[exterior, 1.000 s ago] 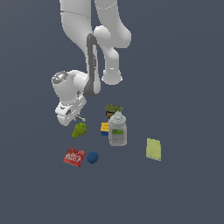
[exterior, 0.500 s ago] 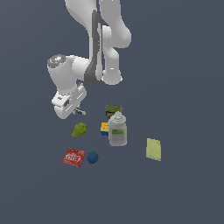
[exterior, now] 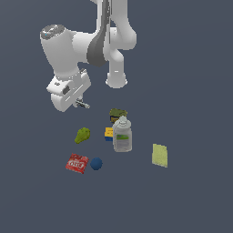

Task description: Pick up a designated object from a clutter of objects.

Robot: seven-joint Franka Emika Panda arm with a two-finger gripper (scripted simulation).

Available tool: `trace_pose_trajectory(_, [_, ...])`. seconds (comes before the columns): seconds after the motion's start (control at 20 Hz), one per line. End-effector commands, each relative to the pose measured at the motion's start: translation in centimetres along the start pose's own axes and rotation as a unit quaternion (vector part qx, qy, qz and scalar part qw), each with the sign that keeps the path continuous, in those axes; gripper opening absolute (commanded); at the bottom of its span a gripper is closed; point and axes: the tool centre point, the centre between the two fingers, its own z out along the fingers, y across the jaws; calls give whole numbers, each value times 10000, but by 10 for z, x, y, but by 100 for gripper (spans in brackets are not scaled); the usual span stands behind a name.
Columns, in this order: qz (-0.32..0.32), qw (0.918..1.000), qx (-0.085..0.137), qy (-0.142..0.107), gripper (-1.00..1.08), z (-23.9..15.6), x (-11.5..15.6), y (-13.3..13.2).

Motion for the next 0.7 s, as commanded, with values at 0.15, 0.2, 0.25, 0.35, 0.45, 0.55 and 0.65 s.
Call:
trace_pose_trajectory(0.15, [1,10000,2,-6,-100,-53,13,-1])
trace_pose_trajectory(0.2, [1,10000,2,-6,-100,-63,15,-1])
trace_pose_trajectory(0.25, [1,10000,2,-6,-100,-72,18,0])
trace_pose_trajectory(0.35, [-2,10000,2,-4,-100,-92,23,0])
trace_pose_trajectory(0.45, [-2,10000,2,-4,-100,-111,27,0])
trace_pose_trajectory(0.55, [-4,10000,2,-1,-100,-130,33,1])
trace_pose_trajectory(0.65, [-6,10000,2,1,-100,-148,37,1])
